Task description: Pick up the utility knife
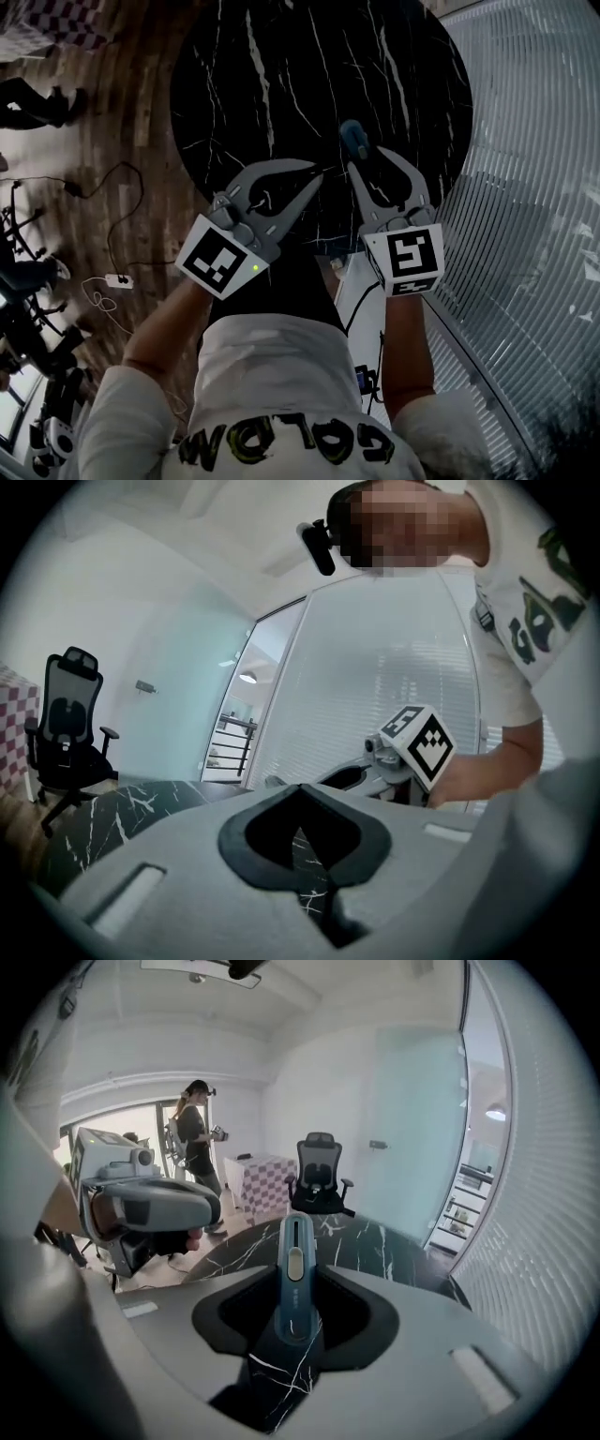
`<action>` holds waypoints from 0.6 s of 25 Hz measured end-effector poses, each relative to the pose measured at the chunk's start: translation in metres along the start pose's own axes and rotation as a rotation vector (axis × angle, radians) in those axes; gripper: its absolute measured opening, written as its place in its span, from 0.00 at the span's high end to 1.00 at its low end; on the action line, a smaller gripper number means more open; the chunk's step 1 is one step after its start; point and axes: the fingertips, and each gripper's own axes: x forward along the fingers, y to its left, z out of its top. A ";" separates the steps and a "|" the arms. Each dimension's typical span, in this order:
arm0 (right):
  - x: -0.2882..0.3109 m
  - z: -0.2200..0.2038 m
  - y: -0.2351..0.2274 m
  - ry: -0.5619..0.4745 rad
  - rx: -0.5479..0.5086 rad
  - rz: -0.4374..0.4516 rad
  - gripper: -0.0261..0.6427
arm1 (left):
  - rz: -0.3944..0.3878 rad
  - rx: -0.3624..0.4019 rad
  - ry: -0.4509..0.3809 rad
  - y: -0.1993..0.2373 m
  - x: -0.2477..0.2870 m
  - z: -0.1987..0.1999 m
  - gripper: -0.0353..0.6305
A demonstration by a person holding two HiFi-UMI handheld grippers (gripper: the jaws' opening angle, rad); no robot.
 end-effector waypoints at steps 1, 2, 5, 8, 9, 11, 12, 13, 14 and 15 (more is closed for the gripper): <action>-0.011 0.006 0.001 -0.023 0.003 -0.006 0.76 | 0.005 0.001 -0.004 -0.007 -0.001 0.007 0.94; -0.021 0.011 0.001 -0.049 0.005 -0.011 0.76 | 0.010 0.003 -0.007 -0.015 -0.002 0.013 0.94; -0.050 0.031 -0.002 -0.127 0.012 -0.033 0.76 | 0.027 0.007 -0.025 -0.031 -0.005 0.037 0.94; -0.081 0.051 0.000 -0.191 0.027 -0.053 0.76 | 0.035 0.000 -0.046 -0.048 -0.011 0.060 0.94; -0.092 0.055 0.002 -0.209 0.036 -0.055 0.76 | 0.037 0.000 -0.049 -0.055 -0.013 0.066 0.94; -0.112 0.063 0.006 -0.254 0.048 -0.059 0.76 | 0.042 0.010 -0.058 -0.067 -0.017 0.078 0.94; -0.122 0.070 0.007 -0.279 0.051 -0.063 0.76 | 0.046 0.009 -0.062 -0.071 -0.019 0.085 0.94; -0.132 0.077 0.009 -0.306 0.053 -0.067 0.76 | 0.048 0.002 -0.064 -0.074 -0.021 0.092 0.94; -0.142 0.085 0.010 -0.332 0.055 -0.072 0.76 | 0.049 -0.009 -0.061 -0.078 -0.024 0.098 0.94; -0.151 0.092 0.012 -0.358 0.059 -0.076 0.76 | 0.048 -0.015 -0.055 -0.082 -0.026 0.103 0.94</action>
